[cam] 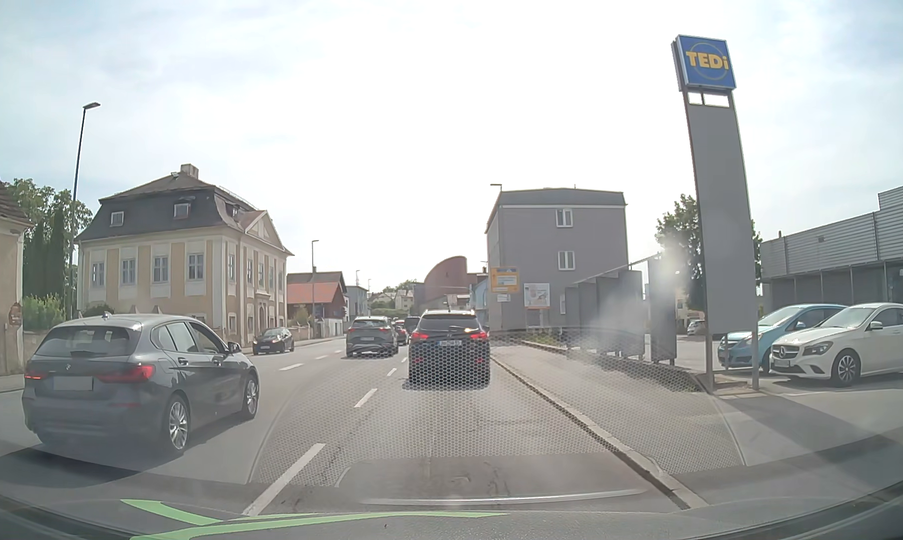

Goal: Follow the waypoints while adhering to traffic rules and regulations

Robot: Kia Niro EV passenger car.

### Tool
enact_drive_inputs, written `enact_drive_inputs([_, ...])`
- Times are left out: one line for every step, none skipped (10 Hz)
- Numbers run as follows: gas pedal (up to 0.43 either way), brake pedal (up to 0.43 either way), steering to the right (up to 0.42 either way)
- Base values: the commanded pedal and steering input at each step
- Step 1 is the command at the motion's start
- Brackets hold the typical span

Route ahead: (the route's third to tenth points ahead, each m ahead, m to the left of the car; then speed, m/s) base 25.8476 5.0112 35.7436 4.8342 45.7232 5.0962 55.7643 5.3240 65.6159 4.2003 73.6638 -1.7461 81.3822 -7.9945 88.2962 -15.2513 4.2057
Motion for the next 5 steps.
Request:
enact_drive_inputs([0.311,0.000,-0.017])
enact_drive_inputs([0.311,0.000,-0.016])
enact_drive_inputs([0.311,0.000,-0.015])
enact_drive_inputs([0.311,0.000,-0.014])
enact_drive_inputs([0.311,0.000,-0.012])
